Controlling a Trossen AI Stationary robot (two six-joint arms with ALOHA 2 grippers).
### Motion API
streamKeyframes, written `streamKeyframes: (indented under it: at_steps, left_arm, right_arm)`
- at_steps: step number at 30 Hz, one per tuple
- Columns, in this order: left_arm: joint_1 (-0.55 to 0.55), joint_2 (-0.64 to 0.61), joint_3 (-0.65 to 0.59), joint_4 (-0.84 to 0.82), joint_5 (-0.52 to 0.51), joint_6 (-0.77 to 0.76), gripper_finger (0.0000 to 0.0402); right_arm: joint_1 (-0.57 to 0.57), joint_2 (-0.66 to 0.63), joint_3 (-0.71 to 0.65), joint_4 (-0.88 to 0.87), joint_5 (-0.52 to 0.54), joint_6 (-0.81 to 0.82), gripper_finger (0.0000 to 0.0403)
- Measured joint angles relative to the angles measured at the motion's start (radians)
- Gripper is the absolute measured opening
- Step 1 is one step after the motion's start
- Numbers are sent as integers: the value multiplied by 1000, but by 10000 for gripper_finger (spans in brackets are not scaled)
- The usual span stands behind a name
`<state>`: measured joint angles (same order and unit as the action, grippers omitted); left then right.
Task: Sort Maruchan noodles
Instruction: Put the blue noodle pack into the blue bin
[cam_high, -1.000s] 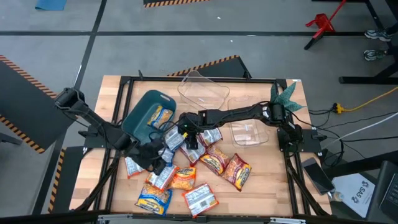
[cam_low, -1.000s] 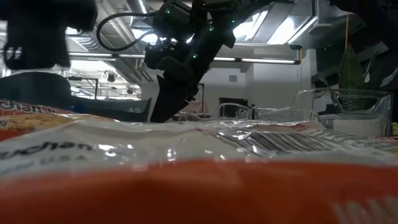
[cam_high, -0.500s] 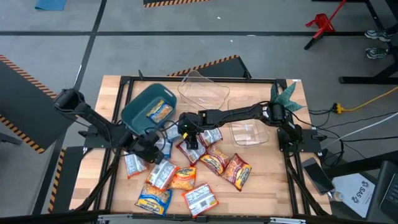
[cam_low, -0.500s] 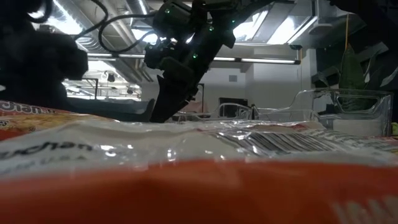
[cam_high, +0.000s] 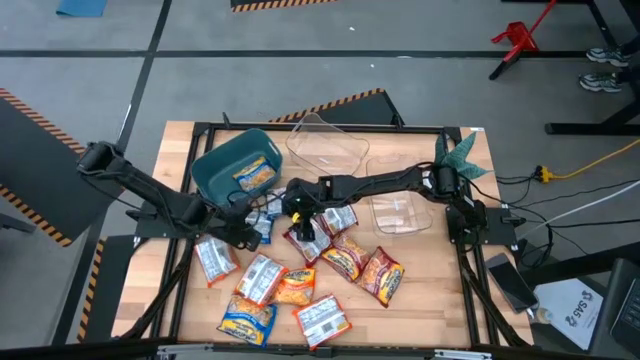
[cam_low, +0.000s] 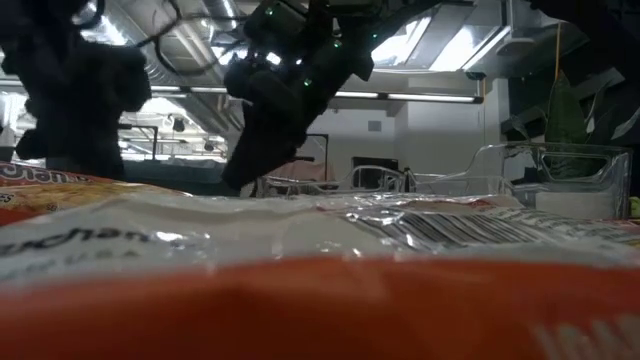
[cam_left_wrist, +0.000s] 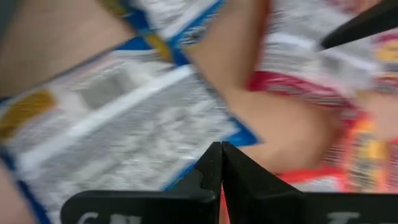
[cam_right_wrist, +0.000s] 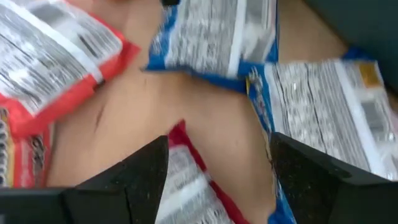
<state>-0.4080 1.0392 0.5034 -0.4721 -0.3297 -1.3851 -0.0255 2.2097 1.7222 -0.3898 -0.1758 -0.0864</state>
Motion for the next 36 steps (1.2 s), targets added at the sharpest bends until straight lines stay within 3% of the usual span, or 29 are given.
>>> streamKeyframes:
  at_steps: [5, 9, 16, 21, 24, 30, 36]
  left_arm:
    - [-56, -68, 1, -82, -25, -55, 0]
    - [-78, -81, 1, -159, -151, -114, 0]
    - [-23, -72, 1, -205, -320, -119, 0]
    - [35, -71, 0, -207, -375, -60, 0]
    - [59, -79, 0, -177, -368, -49, 0]
    - [19, -157, 31, 37, -260, 80, 0]
    - [-20, -162, 55, 23, -252, 100, 0]
  right_arm:
    - [0, 0, 0, 81, 0, 1, 264]
    - [0, 0, 0, 118, 1, 1, 264]
    - [0, 0, 0, 119, 3, 1, 264]
    - [0, 0, 0, 119, 11, -21, 264]
    - [-1, 0, 0, 121, 38, -52, 264]
    - [-10, 0, 0, 141, 190, -102, 264]
    - [-69, 0, 0, 174, 222, -105, 245]
